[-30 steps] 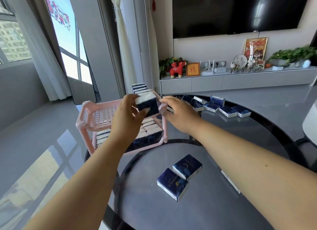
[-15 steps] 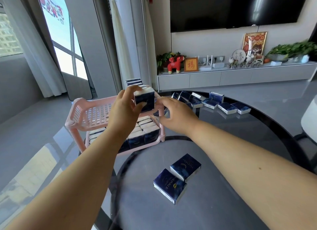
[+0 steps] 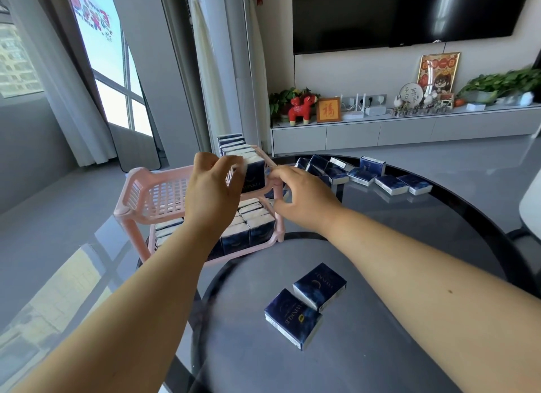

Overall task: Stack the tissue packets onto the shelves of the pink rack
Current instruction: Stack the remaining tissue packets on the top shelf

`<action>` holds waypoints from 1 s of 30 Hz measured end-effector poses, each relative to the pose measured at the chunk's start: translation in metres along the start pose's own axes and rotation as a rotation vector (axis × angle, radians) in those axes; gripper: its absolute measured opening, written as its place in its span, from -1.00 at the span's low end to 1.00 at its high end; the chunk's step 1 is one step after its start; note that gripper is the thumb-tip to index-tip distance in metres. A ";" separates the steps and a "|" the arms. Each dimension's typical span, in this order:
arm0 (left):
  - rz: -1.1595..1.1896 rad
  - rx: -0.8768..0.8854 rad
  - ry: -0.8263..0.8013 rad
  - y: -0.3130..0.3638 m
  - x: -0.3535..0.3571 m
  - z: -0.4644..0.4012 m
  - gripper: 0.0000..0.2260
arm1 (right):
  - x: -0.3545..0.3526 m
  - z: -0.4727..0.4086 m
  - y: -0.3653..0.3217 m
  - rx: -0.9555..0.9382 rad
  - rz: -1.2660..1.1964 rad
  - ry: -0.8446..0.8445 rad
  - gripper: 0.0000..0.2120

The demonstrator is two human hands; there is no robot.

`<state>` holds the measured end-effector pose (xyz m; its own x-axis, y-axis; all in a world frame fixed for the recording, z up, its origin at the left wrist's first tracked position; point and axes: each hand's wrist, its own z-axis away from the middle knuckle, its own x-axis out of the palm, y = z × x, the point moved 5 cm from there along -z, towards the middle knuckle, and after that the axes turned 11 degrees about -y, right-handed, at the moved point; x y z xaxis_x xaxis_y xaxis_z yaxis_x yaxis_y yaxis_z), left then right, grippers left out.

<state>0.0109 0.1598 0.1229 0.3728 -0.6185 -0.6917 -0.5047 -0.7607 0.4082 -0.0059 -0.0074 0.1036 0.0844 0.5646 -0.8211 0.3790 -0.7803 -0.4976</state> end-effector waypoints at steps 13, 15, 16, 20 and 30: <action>0.155 -0.105 -0.283 -0.023 0.004 -0.058 -0.50 | 0.004 0.000 0.003 -0.030 -0.019 0.096 -0.66; 0.182 -0.139 -0.331 -0.027 0.007 -0.067 -0.48 | 0.004 -0.001 0.003 -0.027 -0.020 0.104 -0.66; 0.195 -0.153 -0.353 -0.029 0.010 -0.072 -0.47 | 0.005 -0.001 0.004 -0.025 -0.018 0.104 -0.66; 0.236 -0.184 -0.408 -0.033 0.019 -0.088 -0.44 | 0.006 -0.001 0.005 -0.024 -0.016 0.107 -0.67; 0.270 -0.236 -0.450 -0.038 0.029 -0.097 -0.37 | 0.006 -0.002 0.006 -0.074 -0.073 0.132 -0.43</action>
<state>0.1163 0.1519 0.1445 -0.1396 -0.6916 -0.7087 -0.3297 -0.6424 0.6918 -0.0015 -0.0082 0.0965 0.1725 0.6533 -0.7372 0.4550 -0.7166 -0.5286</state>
